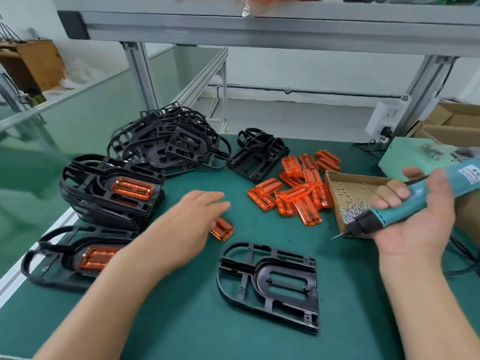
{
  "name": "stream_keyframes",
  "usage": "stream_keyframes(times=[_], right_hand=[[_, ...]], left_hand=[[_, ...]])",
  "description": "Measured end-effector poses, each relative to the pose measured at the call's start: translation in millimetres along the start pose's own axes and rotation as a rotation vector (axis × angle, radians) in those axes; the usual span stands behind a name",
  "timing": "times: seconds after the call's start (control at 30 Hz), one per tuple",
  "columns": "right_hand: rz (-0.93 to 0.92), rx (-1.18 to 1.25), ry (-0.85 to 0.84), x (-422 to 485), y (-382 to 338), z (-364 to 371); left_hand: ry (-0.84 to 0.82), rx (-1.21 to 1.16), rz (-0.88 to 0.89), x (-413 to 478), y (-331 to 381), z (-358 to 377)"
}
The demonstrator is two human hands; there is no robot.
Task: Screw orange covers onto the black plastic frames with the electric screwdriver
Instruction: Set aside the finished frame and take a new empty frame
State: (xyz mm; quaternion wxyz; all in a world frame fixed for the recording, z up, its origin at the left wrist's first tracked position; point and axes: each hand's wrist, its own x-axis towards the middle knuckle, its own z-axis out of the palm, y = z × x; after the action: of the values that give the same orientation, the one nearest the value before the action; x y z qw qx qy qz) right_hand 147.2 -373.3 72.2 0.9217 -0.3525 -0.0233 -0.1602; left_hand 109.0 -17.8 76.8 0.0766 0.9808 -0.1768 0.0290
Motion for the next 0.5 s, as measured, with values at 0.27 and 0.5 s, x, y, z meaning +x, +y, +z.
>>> stream_keyframes(times=[0.27, 0.5], right_hand=[[0.015, 0.011, -0.018, -0.5, 3.6, 2.7], [0.025, 0.026, -0.017, 0.1, 5.3, 1.2]], left_hand=[[0.001, -0.103, -0.104, -3.8, -22.2, 17.8], [0.259, -0.438, 0.056, -10.8, 11.3, 2.7]])
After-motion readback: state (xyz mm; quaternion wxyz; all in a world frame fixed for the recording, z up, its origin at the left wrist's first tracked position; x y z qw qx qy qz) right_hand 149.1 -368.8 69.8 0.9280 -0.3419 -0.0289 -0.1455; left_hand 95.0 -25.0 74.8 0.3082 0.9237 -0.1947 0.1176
